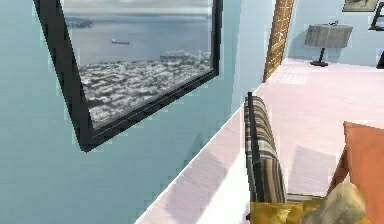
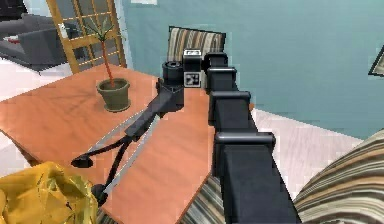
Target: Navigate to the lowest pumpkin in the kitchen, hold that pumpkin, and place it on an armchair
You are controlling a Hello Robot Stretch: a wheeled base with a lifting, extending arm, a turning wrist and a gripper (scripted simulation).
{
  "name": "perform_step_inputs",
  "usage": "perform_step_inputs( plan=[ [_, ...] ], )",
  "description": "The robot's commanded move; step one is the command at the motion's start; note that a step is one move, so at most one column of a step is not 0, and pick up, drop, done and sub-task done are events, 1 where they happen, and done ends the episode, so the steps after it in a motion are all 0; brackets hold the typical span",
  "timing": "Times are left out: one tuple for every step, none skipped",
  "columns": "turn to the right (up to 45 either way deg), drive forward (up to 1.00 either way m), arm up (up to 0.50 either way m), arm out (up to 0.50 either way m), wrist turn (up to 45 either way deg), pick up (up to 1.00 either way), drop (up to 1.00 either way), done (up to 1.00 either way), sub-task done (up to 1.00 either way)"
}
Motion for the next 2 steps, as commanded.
perform_step_inputs(
  plan=[
    [0.0, 0.00, 0.00, -0.26, 0.0, 0.00, 0.00, 0.00, 0.00],
    [-39.0, 0.00, 0.00, 0.00, 0.0, 0.00, 0.00, 0.00, 0.00]
  ],
)
